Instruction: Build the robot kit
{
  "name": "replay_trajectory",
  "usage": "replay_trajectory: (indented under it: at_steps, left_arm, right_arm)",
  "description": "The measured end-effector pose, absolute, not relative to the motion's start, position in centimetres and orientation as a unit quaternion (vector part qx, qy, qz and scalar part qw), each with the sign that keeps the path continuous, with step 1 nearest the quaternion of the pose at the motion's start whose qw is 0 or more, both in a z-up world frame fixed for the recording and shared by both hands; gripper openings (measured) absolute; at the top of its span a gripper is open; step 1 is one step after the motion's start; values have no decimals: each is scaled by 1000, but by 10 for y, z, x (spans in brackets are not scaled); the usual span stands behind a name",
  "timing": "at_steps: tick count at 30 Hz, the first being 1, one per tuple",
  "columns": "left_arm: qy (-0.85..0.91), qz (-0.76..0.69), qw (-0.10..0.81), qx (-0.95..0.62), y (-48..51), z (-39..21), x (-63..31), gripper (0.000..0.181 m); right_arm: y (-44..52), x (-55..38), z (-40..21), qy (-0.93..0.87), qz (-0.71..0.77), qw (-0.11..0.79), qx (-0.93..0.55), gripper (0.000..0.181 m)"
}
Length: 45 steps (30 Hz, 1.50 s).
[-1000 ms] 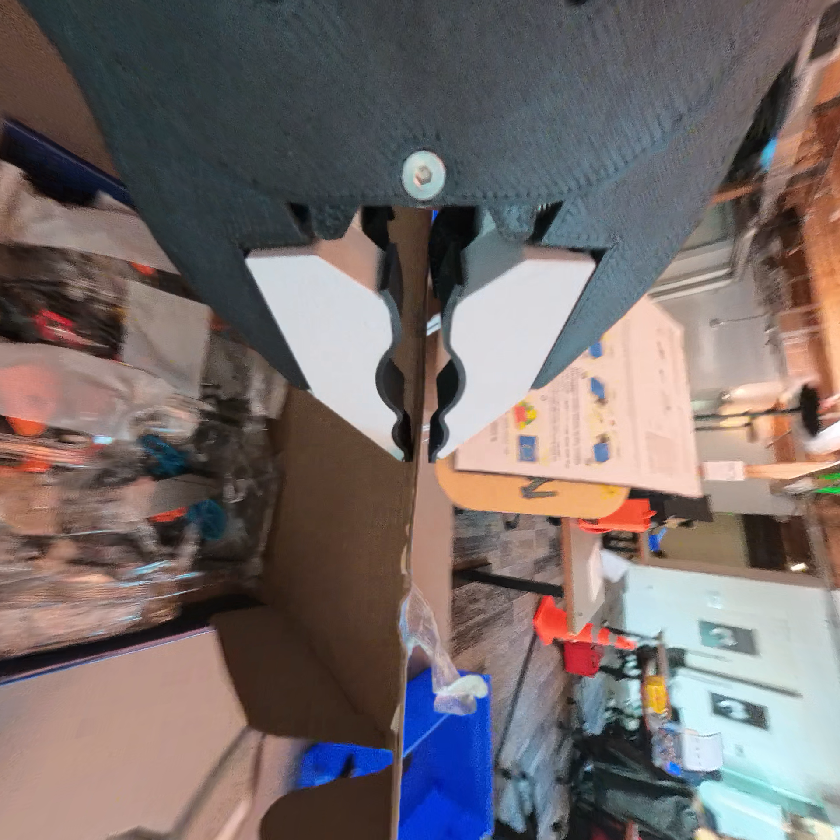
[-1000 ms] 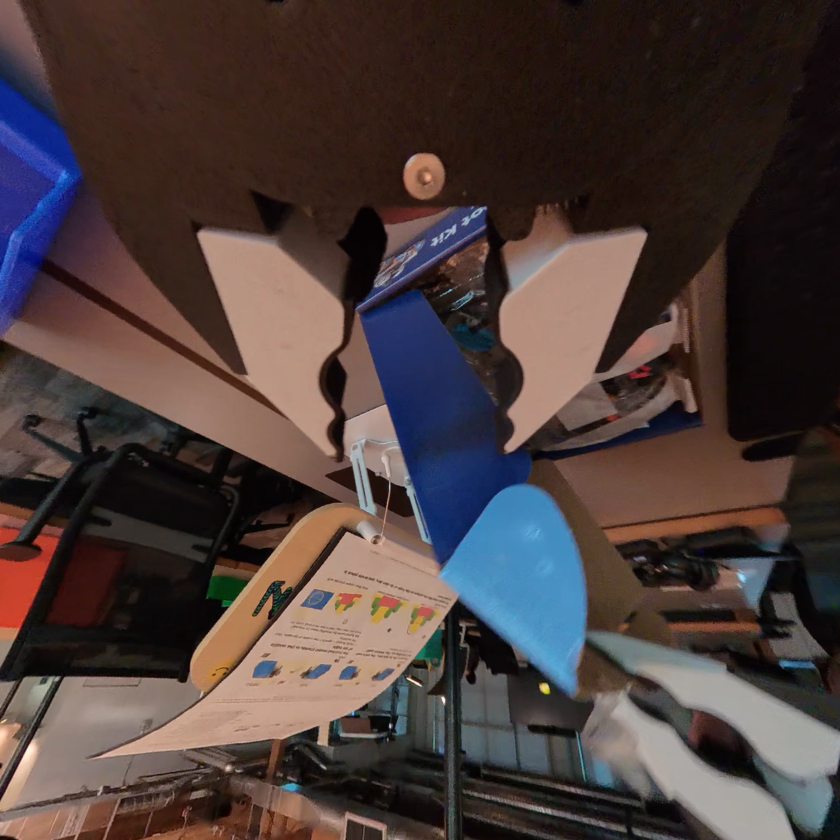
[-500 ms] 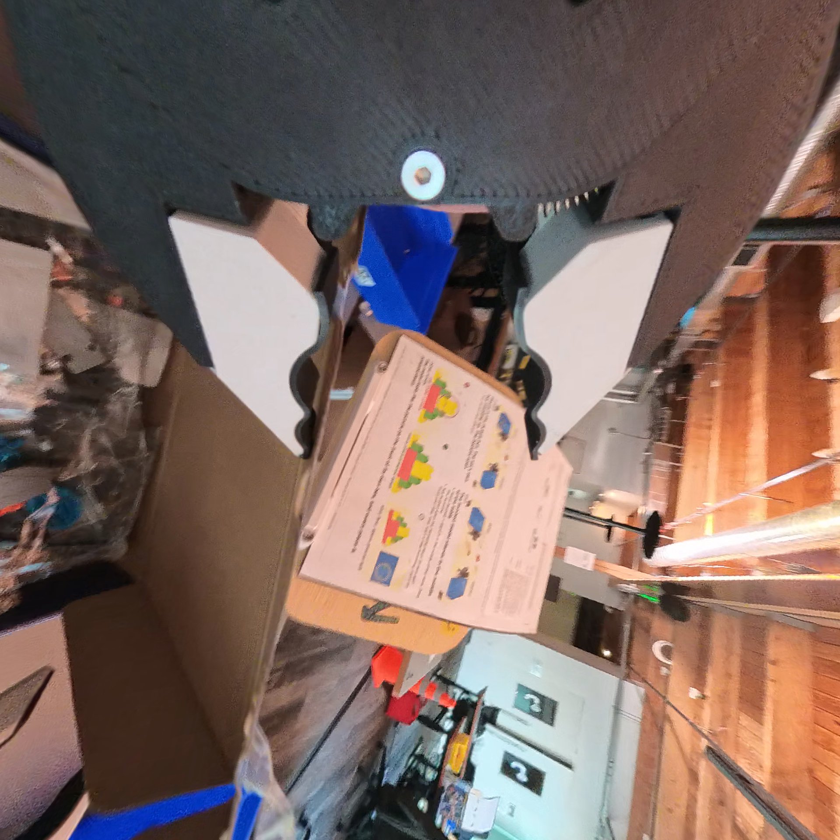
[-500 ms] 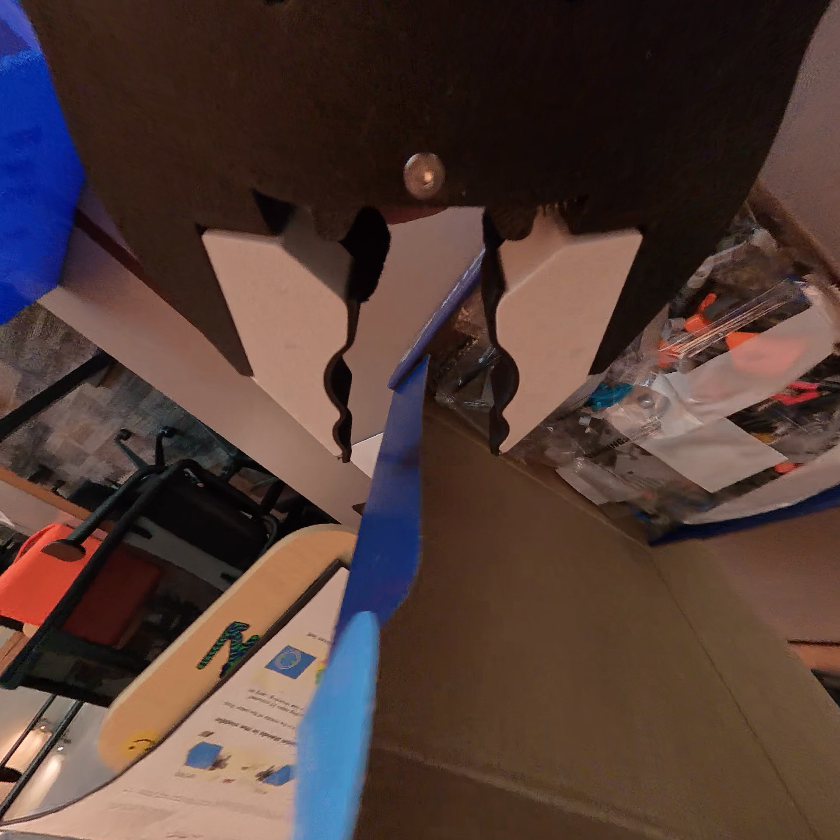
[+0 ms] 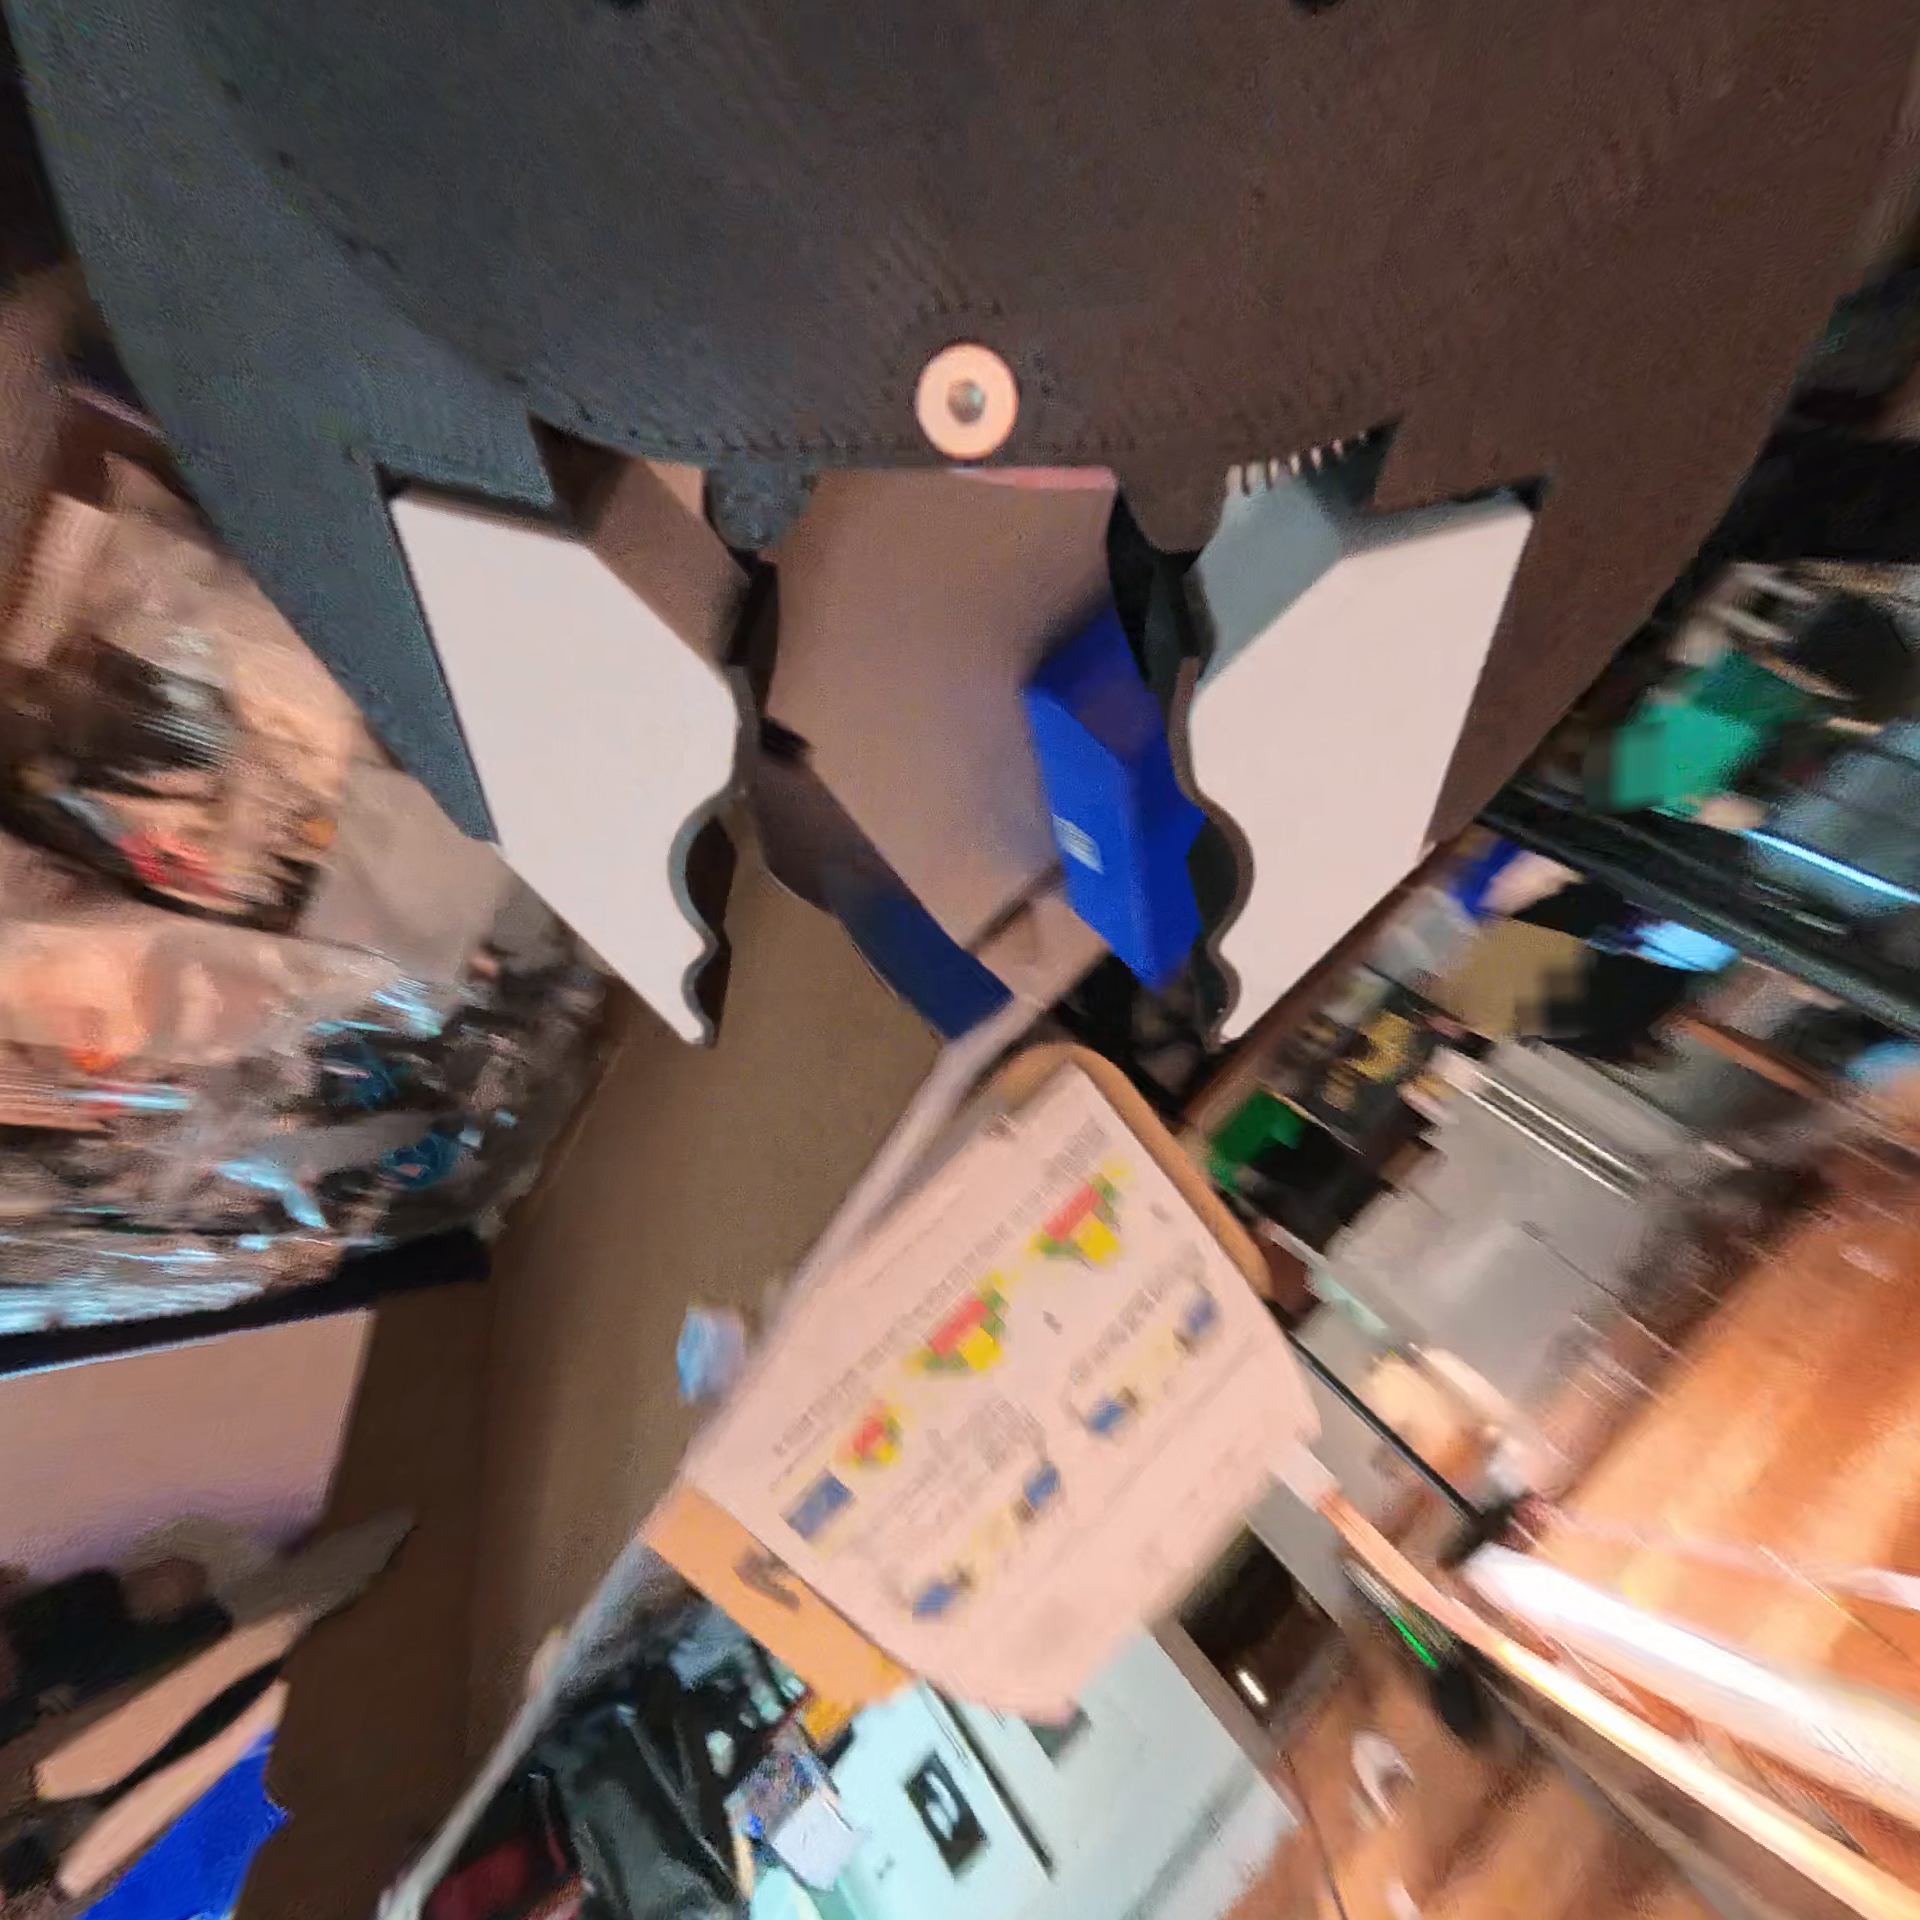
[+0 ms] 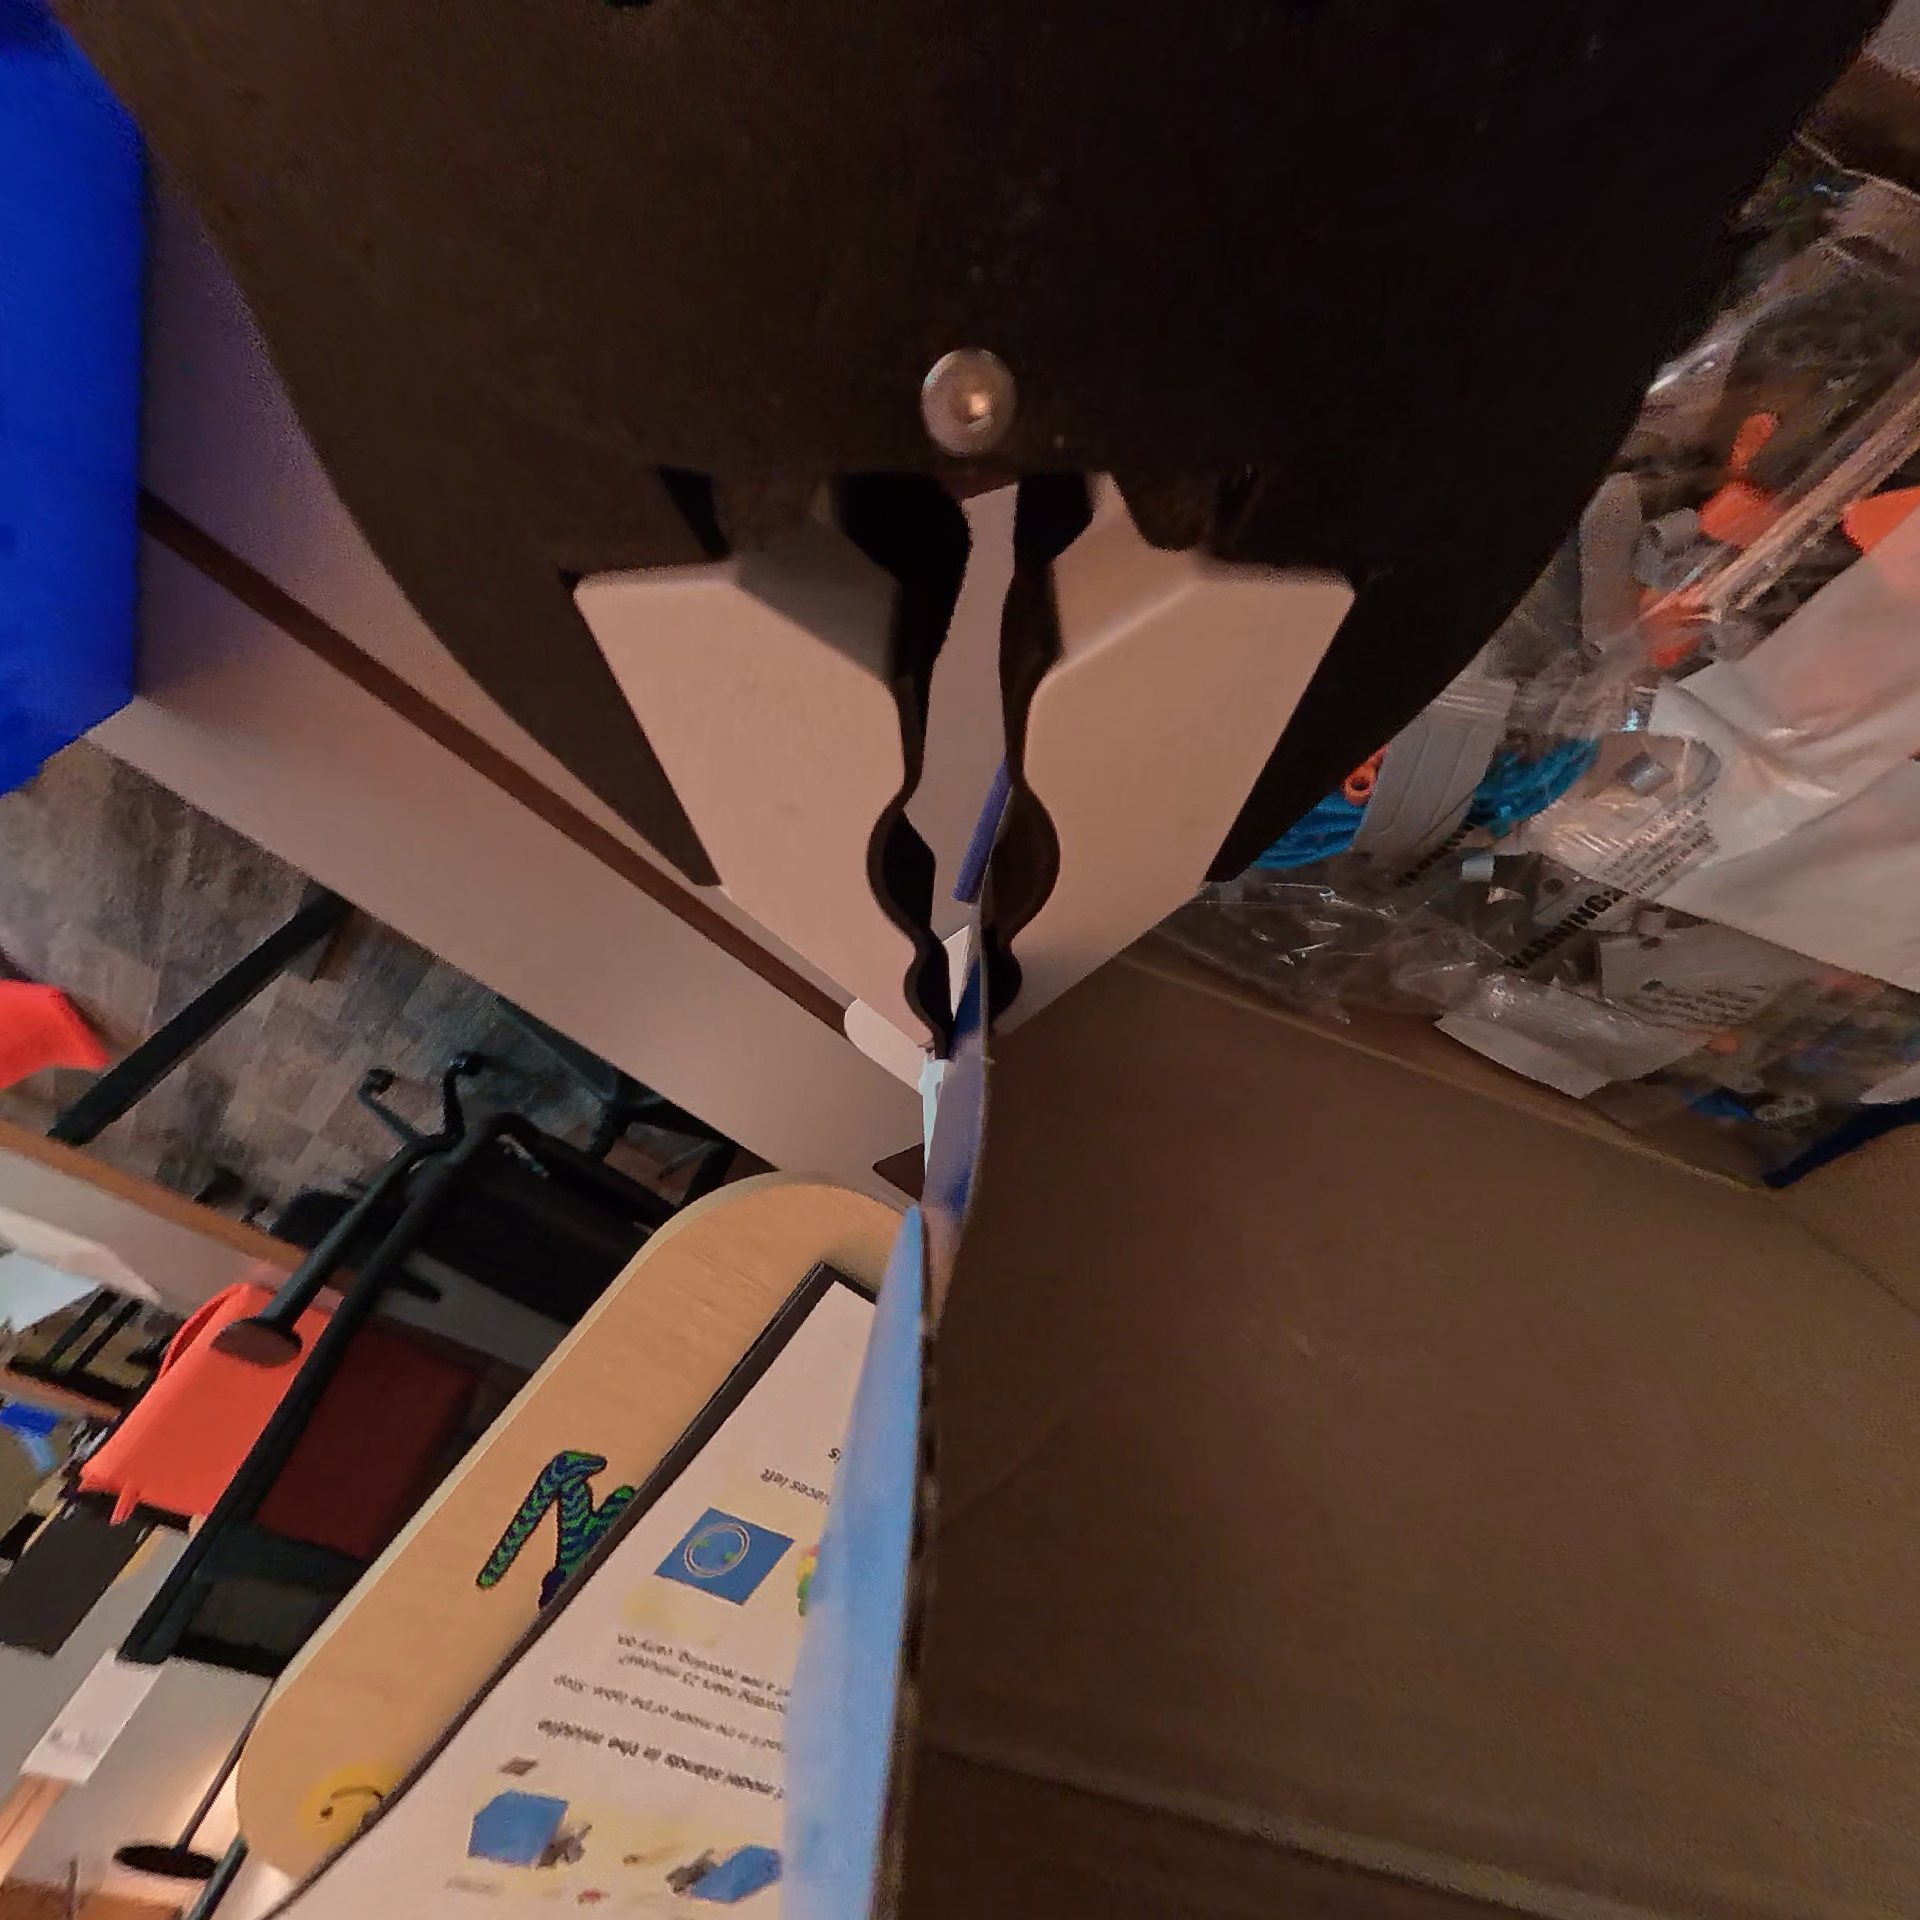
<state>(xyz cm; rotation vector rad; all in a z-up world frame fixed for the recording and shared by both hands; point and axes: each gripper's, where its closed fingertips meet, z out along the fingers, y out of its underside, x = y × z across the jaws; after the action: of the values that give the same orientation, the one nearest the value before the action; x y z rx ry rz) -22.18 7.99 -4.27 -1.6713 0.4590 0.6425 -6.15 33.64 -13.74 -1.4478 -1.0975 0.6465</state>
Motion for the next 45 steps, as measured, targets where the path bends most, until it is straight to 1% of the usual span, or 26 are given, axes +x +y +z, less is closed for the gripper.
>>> replay_trajectory:
  at_steps: [1,2,4,6,7,8,9,11,13,16,20,26,29,32,36,38,41,43,45]
  left_arm:
    - [186,235,599,-742,80,-60,-222,89]
    - [182,210,595,-754,83,-76,-222,88]
    - [188,214,564,-775,96,-106,-228,87]
    - [185,233,562,-772,112,-117,-235,78]
    - [179,265,561,-763,118,-114,-245,71]
    - [176,293,558,-756,122,-108,-257,53]
    - [174,283,555,-763,125,-104,-263,45]
    - [161,232,549,-787,132,-100,-271,41]
    - [171,252,534,-788,140,-96,-284,28]
    - [175,260,520,-795,153,-93,-297,19]
    - [142,190,525,-817,173,-89,-318,8]
    - [125,145,489,-851,207,-89,-351,5]
    - [124,117,470,-866,221,-90,-361,5]
    - [122,96,454,-877,233,-92,-368,5]
    - [130,89,439,-884,244,-94,-372,7]
    - [147,86,441,-881,244,-97,-367,11]
    - [178,75,430,-882,239,-122,-358,32]
    - [183,61,427,-883,238,-141,-355,43]
    - [178,47,439,-879,242,-155,-353,45]
  right_arm:
    - [336,-62,-137,-463,281,564,-623,1]
    - [337,-62,-136,-462,280,560,-629,1]
    - [337,-64,-136,-466,262,555,-637,1]
    - [336,-66,-135,-466,254,549,-646,1]
    - [336,-66,-135,-466,248,546,-650,1]
    - [336,-66,-135,-467,246,544,-652,1]
    - [335,-66,-135,-468,247,540,-654,1]
    - [334,-65,-132,-476,241,536,-654,2]
    - [334,-64,-129,-484,228,531,-657,3]
    - [337,-63,-127,-501,210,513,-664,4]
    - [340,-65,-126,-526,201,477,-675,4]
    - [348,-75,-123,-553,211,425,-685,3]
    - [358,-80,-122,-533,254,404,-698,1]
    - [369,-87,-122,-530,248,407,-702,1]
    - [380,-97,-126,-533,216,442,-689,4]
    - [377,-102,-135,-537,225,451,-677,16]
    - [377,-100,-157,-522,251,450,-679,36]
    - [375,-99,-170,-506,289,447,-679,38]
    - [375,-100,-186,-509,293,444,-676,38]
